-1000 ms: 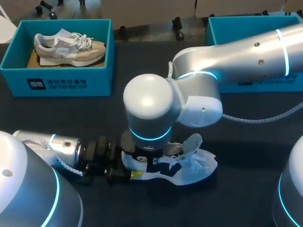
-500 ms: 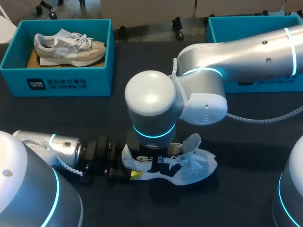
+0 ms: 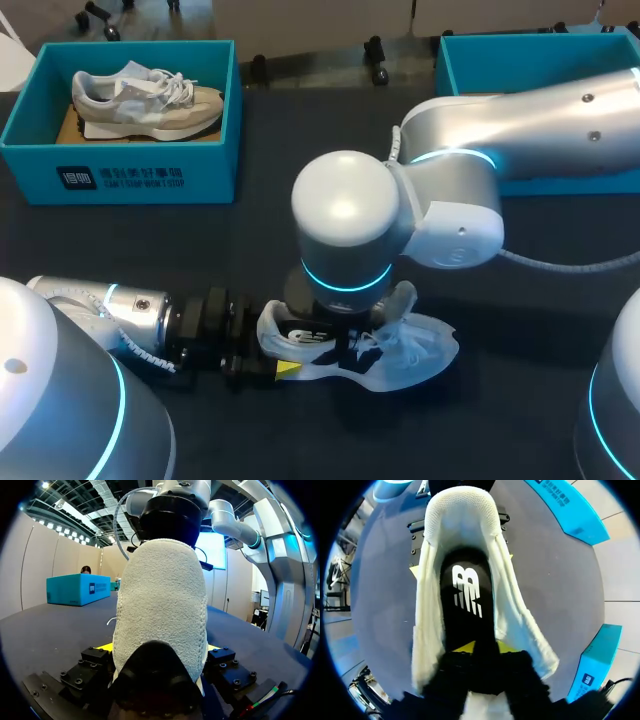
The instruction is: Take the shoe out of the shoebox, open the shoe tongue, remove and reinsert the insole, then place the shoe into the shoebox
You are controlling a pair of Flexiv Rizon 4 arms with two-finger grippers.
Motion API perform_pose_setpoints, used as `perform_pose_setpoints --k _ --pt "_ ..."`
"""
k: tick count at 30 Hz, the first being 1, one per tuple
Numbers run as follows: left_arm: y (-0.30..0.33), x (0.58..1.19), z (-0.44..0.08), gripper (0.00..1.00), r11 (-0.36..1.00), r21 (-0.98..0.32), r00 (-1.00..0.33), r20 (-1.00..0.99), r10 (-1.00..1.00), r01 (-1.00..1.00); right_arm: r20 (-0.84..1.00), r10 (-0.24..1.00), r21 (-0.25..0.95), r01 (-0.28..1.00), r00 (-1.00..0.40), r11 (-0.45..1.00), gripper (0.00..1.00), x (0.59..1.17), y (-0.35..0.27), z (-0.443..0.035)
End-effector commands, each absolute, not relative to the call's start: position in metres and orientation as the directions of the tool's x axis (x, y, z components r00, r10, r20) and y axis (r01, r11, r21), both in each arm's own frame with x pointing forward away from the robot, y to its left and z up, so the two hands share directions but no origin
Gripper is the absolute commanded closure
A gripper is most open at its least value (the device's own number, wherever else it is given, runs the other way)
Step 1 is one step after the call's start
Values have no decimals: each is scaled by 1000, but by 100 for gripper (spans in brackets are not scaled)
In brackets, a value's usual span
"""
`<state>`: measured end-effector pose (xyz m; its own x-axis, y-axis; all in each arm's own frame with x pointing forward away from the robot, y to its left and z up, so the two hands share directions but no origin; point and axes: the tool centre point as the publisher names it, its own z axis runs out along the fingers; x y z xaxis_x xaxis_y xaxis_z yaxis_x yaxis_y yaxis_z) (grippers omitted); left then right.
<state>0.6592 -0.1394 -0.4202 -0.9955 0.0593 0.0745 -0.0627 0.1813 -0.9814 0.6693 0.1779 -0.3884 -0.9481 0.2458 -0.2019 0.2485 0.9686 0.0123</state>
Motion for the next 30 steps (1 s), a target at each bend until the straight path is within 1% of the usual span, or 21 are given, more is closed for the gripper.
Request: perform_pose_setpoints --k 1,6,15,21,23,27,30 --pt "-136 660 -424 100 183 -981 -996 75 57 -63 -201 247 27 247 -948 969 56 671 172 -390" --pt "-136 660 -424 100 183 -981 -996 75 57 -63 -159 242 46 237 -957 970 55 676 171 -398" --pt "-136 660 -424 100 183 -981 -996 75 57 -63 -59 238 68 234 -970 970 58 672 184 -417" --pt "-136 660 -424 100 183 -981 -996 75 57 -63 6 258 75 258 -966 963 57 662 187 -429" --pt "-136 660 -424 100 183 -981 -996 75 57 -63 57 268 64 272 -962 960 57 657 188 -433" --pt "-136 660 -424 100 183 -981 -996 75 57 -63 156 274 51 284 -949 957 59 644 194 -442" --pt "-136 660 -424 100 183 -981 -996 75 57 -63 195 282 45 295 -939 954 62 633 199 -446"
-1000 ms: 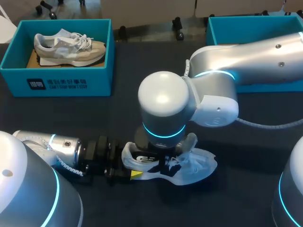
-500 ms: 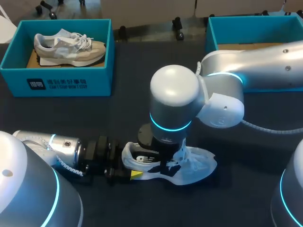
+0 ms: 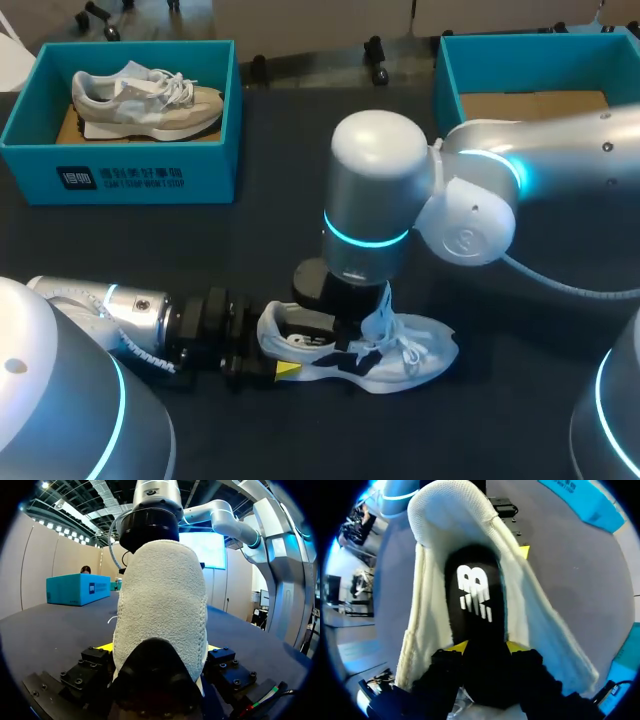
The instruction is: Take the shoe out of the shoebox, open the shoe tongue, remove and reinsert the insole, then place the shoe into the shoebox
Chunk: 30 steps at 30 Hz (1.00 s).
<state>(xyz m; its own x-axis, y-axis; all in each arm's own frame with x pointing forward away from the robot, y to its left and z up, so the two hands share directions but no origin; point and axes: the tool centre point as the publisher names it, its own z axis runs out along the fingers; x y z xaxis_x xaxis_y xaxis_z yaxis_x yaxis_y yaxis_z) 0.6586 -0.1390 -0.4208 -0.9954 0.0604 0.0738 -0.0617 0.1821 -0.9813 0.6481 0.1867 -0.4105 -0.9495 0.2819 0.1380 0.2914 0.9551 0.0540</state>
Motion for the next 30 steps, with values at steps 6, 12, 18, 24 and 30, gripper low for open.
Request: perform_pose_setpoints --k 6,12,18,24,30 --pt "-136 660 -424 100 183 -981 -996 75 57 -63 229 298 48 317 -927 947 79 619 202 -452" --pt "-136 660 -424 100 183 -981 -996 75 57 -63 217 308 63 328 -926 943 100 612 199 -446" --pt "-136 660 -424 100 183 -981 -996 75 57 -63 172 291 93 309 -941 946 100 606 196 -430" --pt "-136 660 -424 100 183 -981 -996 75 57 -63 51 255 228 260 -966 938 100 607 192 -411" --pt "-136 660 -424 100 183 -981 -996 75 57 -63 -54 217 318 189 -975 929 100 617 189 -390"
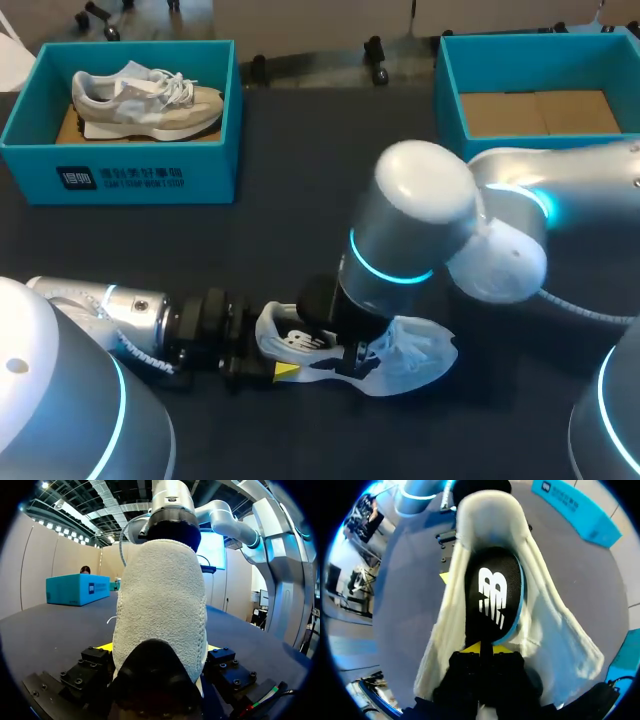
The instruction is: Take the shoe out of the shoebox, open the shoe tongue, remove and reinsert the insole, then place the shoe into the shoebox
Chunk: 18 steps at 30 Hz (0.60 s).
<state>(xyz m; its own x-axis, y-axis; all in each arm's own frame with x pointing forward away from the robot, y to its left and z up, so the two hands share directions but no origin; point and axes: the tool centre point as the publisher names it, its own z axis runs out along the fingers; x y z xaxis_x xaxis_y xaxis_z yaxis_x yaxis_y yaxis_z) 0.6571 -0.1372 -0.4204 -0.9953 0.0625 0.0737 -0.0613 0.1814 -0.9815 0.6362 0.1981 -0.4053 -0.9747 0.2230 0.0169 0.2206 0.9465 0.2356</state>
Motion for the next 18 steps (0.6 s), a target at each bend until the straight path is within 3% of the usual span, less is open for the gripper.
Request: perform_pose_setpoints --k 1,18 --pt "-136 660 -424 100 183 -981 -996 75 57 -63 -61 215 321 185 -975 929 100 618 189 -388" --pt "-136 660 -424 100 183 -981 -996 75 57 -63 -188 145 403 59 -971 913 100 630 177 -352"
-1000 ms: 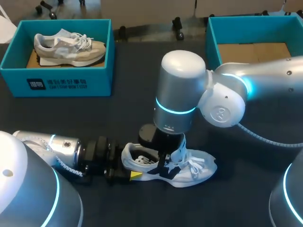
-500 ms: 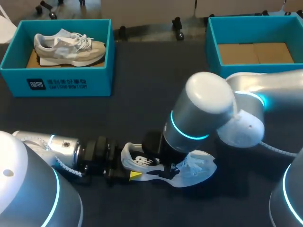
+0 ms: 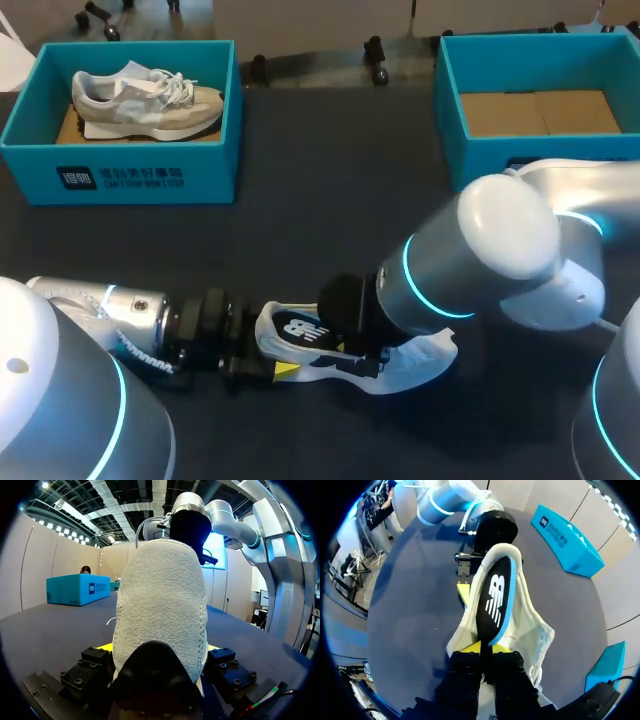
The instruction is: Take the shoe out of the shoebox, open the shoe tongue, remove and reinsert the insole, then place the shoe into the shoebox
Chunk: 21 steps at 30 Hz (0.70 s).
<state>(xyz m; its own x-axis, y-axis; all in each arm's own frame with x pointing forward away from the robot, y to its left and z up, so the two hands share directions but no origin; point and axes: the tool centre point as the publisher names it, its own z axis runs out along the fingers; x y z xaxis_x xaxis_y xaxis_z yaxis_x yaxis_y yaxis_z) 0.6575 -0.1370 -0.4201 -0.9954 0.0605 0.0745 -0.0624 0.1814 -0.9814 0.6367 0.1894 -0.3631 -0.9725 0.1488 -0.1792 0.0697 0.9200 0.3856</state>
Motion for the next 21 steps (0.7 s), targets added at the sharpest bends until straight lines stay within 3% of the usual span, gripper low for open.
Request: perform_pose_setpoints --k 1,15,17,18,19,21 --pt "-136 660 -424 100 183 -981 -996 75 57 -63 -187 145 402 59 -972 914 100 629 176 -350" --pt "-136 660 -424 100 183 -981 -996 75 57 -63 -239 21 415 -82 -971 906 100 639 183 -325" --pt "-136 660 -424 100 183 -981 -996 75 57 -63 -241 -12 411 -114 -970 905 80 641 186 -319" --pt "-136 660 -424 100 183 -981 -996 75 57 -63 -241 -16 408 -116 -970 905 75 641 187 -317" --pt "-136 660 -424 100 183 -981 -996 75 57 -63 -240 -24 402 -122 -971 907 62 642 188 -314" --pt "-136 660 -424 100 183 -981 -996 75 57 -63 -244 -38 397 -135 -969 908 53 641 189 -309"
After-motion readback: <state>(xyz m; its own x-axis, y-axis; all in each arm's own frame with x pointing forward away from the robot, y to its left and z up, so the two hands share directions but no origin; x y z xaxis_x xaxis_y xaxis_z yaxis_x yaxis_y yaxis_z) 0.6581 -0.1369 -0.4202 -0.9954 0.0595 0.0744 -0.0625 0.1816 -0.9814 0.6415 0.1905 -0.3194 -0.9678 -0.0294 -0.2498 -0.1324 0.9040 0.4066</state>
